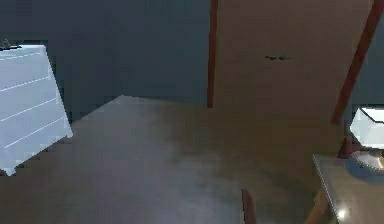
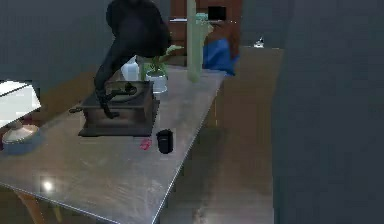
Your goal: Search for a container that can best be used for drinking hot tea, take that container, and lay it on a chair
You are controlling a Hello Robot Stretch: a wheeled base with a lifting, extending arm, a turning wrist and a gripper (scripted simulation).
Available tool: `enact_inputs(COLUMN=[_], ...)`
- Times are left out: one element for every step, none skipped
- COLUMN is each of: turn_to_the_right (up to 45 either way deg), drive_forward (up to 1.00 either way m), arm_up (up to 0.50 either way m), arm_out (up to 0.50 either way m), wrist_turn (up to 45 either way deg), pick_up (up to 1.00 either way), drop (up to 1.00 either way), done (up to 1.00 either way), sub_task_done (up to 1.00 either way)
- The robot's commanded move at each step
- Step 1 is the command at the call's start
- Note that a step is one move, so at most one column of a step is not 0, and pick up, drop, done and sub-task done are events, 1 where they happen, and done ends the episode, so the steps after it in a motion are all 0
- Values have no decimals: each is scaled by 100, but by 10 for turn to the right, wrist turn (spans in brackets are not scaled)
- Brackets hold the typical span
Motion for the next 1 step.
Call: enact_inputs(turn_to_the_right=[450], drive_forward=[0], arm_up=[0], arm_out=[0], wrist_turn=[0], pick_up=[0], drop=[0], done=[0], sub_task_done=[0])
